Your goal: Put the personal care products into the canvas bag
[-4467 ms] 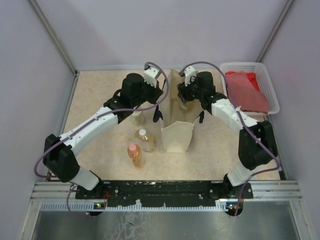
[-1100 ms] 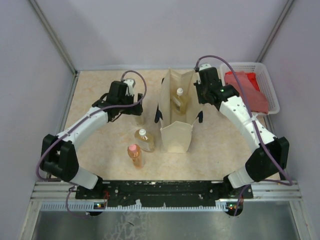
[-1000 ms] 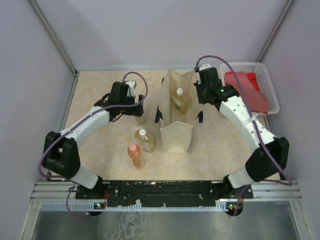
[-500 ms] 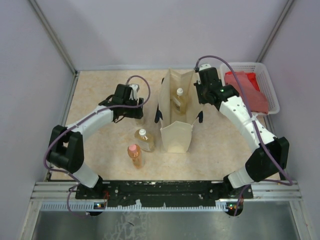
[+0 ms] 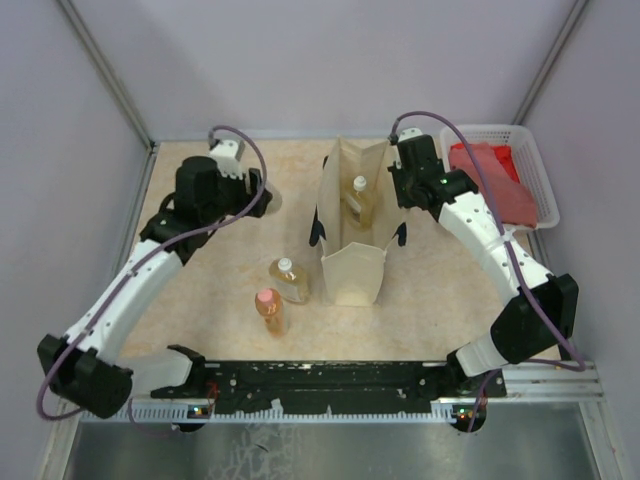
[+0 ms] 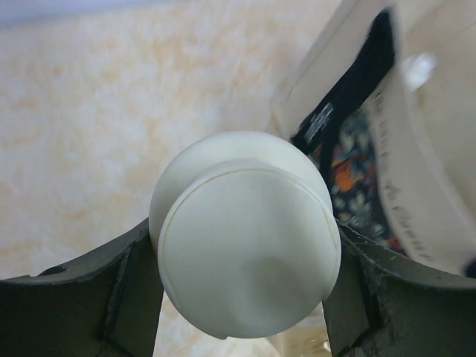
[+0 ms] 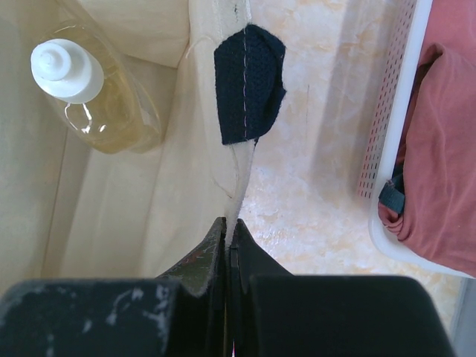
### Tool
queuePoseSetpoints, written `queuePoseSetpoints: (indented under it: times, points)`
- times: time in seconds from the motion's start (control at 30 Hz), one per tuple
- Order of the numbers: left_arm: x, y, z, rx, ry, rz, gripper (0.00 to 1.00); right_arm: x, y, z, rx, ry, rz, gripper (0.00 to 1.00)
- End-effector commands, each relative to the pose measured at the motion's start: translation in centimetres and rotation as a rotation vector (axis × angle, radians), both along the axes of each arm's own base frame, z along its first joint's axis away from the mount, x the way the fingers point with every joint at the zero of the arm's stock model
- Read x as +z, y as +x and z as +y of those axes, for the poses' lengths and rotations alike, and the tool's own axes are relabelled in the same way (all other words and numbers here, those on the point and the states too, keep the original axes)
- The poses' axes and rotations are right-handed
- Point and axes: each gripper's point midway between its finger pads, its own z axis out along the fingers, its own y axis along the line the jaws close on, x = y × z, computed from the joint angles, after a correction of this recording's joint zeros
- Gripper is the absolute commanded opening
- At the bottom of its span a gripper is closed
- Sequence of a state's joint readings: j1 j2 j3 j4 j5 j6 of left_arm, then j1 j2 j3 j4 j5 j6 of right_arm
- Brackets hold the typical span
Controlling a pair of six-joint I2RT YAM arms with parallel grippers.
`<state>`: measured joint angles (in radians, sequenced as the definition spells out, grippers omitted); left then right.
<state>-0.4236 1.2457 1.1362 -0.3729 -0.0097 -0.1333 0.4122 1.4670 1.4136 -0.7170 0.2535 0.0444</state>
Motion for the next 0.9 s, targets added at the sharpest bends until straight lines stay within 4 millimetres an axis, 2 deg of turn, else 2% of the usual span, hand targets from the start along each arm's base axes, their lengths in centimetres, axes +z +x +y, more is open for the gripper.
queuePoseSetpoints:
  times: [0.0,0.07,0.23,0.43,0.6,0.8,0.87]
  points:
    - [12.7,-0.7,-1.4,-0.108,-0.155,-0.365,0.0,0.9,0.6,-0.3,-0.007,-0.026,-0.036,0.0]
    - [14.6,-1.7,-2.1,-0.176,-0.183,-0.43,0.0,0.9,0.8,-0.2,-0.003,-0.025,-0.035,0.0]
    - [16.9,-3.4,-4.1,-0.321,-0.238,-0.521,0.0,0.9,1.0,0.1,0.004,-0.02,-0.035,0.0]
    - [18.0,-4.4,-6.6,-0.478,-0.305,-0.574,0.0,0.7,0.9,0.0,0.003,-0.022,-0.03,0.0]
    - [18.1,-4.5,-8.3,-0.567,-0.327,-0.608,0.0,0.7,1.0,0.3,0.007,-0.008,-0.03,0.0]
    - [20.5,-4.7,-10.0,-0.64,-0.353,-0.695,0.0,0.5,1.0,0.4,0.007,-0.008,-0.024,0.0]
    - [20.6,-4.5,-10.7,-0.663,-0.358,-0.694,0.0,0.5,1.0,0.4,0.007,-0.008,-0.023,0.0]
